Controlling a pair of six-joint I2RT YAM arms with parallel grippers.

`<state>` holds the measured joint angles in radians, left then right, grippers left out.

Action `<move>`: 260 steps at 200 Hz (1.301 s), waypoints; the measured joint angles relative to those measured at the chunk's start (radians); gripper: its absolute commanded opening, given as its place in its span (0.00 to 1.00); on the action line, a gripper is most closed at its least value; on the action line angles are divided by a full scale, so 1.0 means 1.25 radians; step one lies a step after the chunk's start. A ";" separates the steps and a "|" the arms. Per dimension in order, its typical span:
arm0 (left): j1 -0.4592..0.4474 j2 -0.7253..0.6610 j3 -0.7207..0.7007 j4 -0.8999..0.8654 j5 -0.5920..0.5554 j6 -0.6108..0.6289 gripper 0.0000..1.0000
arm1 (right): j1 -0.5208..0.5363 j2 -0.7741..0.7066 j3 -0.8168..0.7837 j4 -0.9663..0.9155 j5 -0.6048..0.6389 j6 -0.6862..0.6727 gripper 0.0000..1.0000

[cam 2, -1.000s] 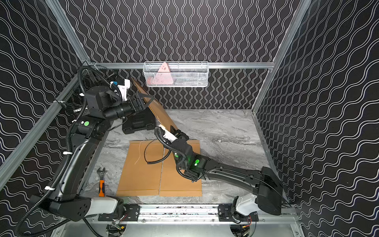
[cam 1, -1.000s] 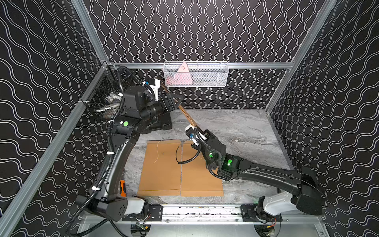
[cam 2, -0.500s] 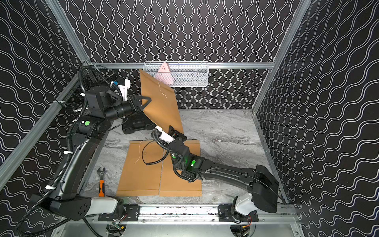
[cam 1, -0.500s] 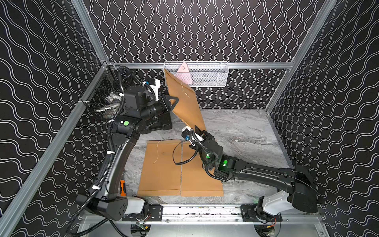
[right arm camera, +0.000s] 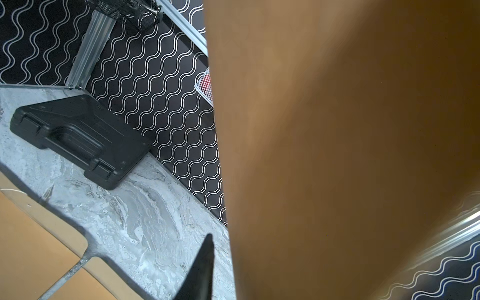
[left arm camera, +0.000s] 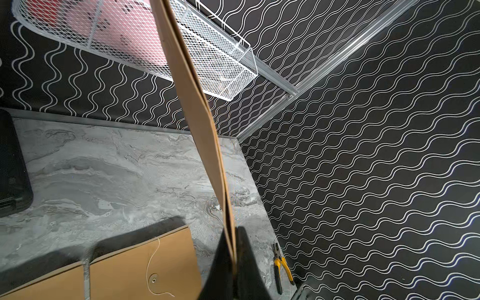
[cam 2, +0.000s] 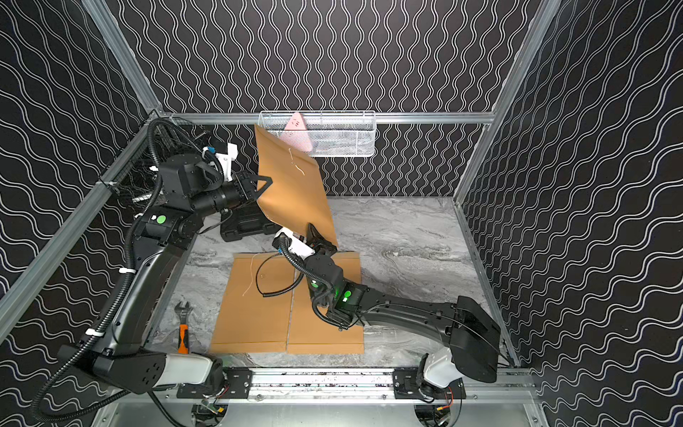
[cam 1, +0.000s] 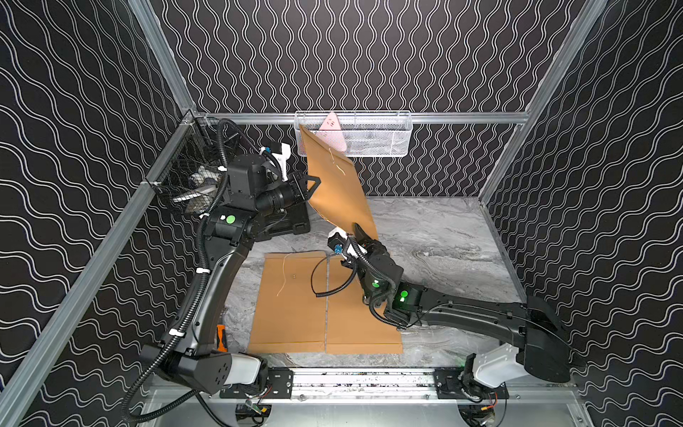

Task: Open the file bag
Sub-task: Pick up the file bag from the center of the board.

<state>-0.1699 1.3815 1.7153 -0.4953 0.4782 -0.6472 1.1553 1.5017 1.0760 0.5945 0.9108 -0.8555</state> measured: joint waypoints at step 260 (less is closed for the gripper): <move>0.010 -0.078 -0.287 0.381 0.144 0.131 0.00 | -0.449 -0.337 0.005 -0.604 -0.586 0.788 0.69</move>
<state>-0.1570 1.2839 1.3567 -0.0193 0.6582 -0.4831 0.5938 1.0801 1.0824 -0.1608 0.1787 0.1295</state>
